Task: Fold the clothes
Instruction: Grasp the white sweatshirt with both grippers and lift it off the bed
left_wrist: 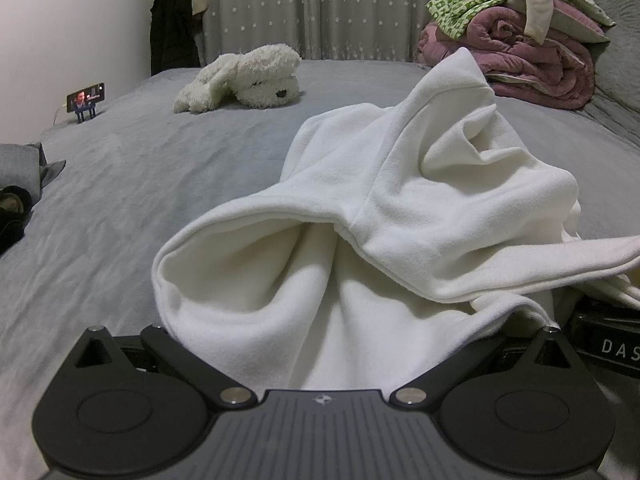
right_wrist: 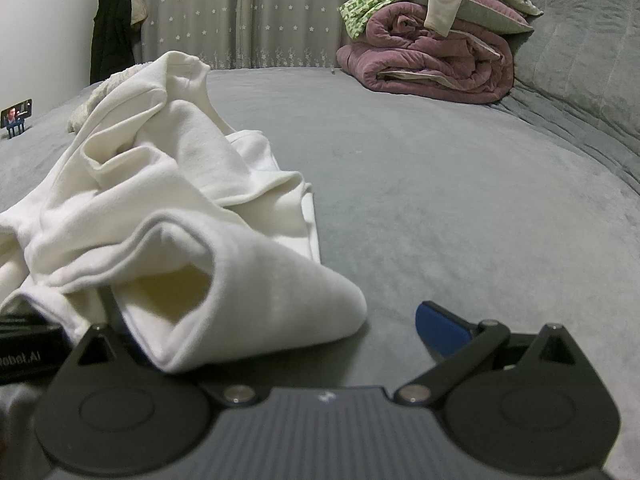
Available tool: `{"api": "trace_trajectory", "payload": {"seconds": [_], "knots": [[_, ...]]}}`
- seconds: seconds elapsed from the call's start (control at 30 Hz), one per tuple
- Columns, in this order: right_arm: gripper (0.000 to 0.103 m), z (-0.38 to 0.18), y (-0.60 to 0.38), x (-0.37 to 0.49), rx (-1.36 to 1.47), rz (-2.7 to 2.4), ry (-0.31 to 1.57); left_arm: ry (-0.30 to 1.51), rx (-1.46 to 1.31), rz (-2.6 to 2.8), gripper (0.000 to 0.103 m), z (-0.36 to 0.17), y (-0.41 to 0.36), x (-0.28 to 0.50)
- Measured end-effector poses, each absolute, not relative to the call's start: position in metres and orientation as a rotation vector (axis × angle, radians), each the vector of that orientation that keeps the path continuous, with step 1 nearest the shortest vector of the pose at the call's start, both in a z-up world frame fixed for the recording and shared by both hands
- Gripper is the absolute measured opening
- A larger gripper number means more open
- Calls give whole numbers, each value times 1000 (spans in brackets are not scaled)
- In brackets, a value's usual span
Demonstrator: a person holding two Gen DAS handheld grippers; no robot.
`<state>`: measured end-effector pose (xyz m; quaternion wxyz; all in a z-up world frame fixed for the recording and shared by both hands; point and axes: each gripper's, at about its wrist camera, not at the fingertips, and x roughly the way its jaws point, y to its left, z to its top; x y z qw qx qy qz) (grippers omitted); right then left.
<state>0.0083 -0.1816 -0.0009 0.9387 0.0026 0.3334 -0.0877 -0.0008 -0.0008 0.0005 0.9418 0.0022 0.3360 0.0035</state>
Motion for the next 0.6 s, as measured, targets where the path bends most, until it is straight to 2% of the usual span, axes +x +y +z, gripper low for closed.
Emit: {"api": "trace_trajectory", "payload": {"seconds": [0.2,0.47,0.53,0.6], "knots": [[103,9,-178,3,-86,-132,691,772,56,-39,103,8,-3,2],[102,33,-178,-10,-33,16,724,757,129,-29,103,38,24,-14],[90,36,-184,-4,-23,67,722,719,156,-14,103,50,34,-20],[68,41,-185,-5,-3,104,719,702,162,-3,103,59,44,-21]]}}
